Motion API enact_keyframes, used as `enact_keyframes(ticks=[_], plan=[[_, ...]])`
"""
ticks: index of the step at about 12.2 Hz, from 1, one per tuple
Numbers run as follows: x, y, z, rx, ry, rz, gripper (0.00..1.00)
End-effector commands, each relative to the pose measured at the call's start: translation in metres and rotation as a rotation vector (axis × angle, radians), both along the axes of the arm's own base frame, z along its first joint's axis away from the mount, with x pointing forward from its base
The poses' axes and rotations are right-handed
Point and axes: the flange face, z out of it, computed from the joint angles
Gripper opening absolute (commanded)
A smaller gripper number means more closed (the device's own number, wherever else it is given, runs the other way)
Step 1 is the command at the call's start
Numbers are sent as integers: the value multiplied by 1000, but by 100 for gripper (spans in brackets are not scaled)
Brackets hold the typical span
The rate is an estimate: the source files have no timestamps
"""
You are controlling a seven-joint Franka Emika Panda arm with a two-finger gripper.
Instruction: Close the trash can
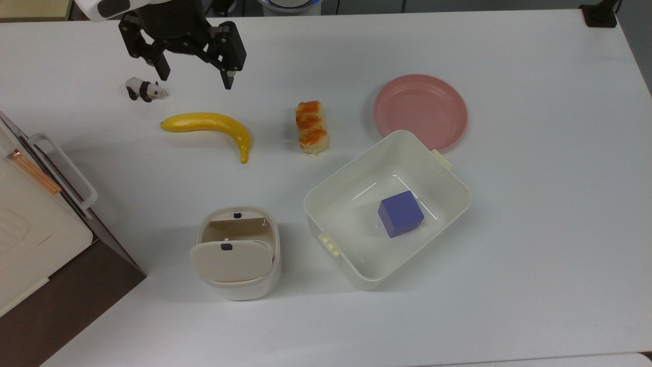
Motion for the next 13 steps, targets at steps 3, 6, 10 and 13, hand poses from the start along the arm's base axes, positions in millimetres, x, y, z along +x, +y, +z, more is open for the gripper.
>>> enact_keyframes(ticks=[3,6,10,13], plan=[[-15,6,13,44,8,1,100],[-15,4,12,33,8,14,100],[-15,4,12,38,8,33,100],[-15,5,9,40,14,33,100]])
